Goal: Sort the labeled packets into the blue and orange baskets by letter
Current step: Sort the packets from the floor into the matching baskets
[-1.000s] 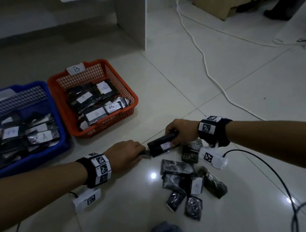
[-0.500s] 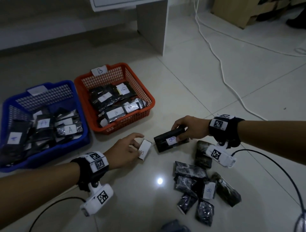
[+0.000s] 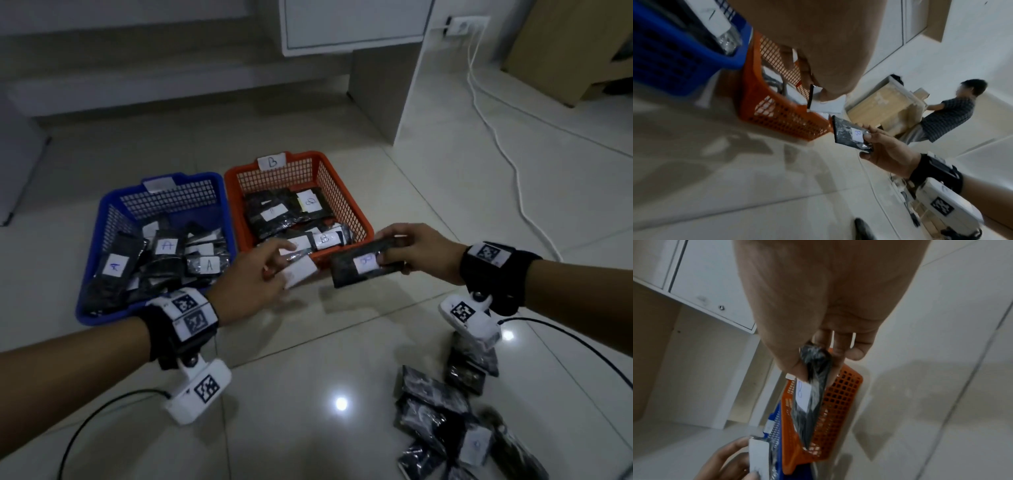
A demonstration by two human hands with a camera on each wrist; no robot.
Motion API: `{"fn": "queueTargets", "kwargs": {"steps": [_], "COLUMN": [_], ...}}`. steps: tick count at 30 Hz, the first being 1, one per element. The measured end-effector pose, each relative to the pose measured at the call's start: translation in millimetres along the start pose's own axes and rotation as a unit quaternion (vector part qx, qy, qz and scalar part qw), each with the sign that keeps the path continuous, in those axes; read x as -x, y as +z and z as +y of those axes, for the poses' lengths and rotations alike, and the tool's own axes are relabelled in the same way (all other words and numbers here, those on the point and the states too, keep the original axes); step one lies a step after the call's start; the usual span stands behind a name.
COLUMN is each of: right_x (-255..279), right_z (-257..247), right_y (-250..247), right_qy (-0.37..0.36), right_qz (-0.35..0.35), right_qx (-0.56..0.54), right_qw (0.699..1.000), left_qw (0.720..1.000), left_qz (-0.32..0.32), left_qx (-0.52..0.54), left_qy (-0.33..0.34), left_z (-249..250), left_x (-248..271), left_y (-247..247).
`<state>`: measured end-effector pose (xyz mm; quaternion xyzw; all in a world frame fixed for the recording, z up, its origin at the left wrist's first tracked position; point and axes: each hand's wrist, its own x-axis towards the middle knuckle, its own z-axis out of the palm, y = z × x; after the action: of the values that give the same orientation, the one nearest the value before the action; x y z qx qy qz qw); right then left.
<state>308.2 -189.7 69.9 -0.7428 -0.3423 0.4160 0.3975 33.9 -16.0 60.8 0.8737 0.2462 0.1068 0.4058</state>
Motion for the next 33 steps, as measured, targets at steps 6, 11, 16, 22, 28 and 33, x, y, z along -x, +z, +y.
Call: {"fn": "queueTargets", "kwargs": {"steps": [6, 11, 16, 22, 28, 33], "right_x": [-40, -78, -111, -155, -162, -128], "right_z": [-27, -33, -46, -50, -45, -43], "right_y": [10, 24, 27, 38, 34, 17], "right_qy": [-0.02, -0.037, -0.065, -0.01, -0.001, -0.091], "right_qz": [0.157, 0.21, 0.198, 0.146, 0.159, 0.174], "right_qx": [-0.146, -0.066, 0.081, 0.124, 0.213, 0.251], "right_qw": [0.976, 0.975, 0.975, 0.981, 0.964, 0.948], "left_qw": [0.993, 0.968, 0.95, 0.969, 0.967, 0.957], "left_qz": [0.045, 0.001, 0.008, 0.017, 0.028, 0.028], "left_qx": [-0.086, -0.241, -0.306, -0.242, -0.253, -0.288], "left_qy": [-0.062, -0.067, -0.057, -0.044, -0.025, -0.016], "left_z": [-7, -16, -19, -33, -43, -39], "left_x": [-50, -71, -79, -69, -59, -61], "left_y": [-22, -8, 2, -1, -2, -2]}}
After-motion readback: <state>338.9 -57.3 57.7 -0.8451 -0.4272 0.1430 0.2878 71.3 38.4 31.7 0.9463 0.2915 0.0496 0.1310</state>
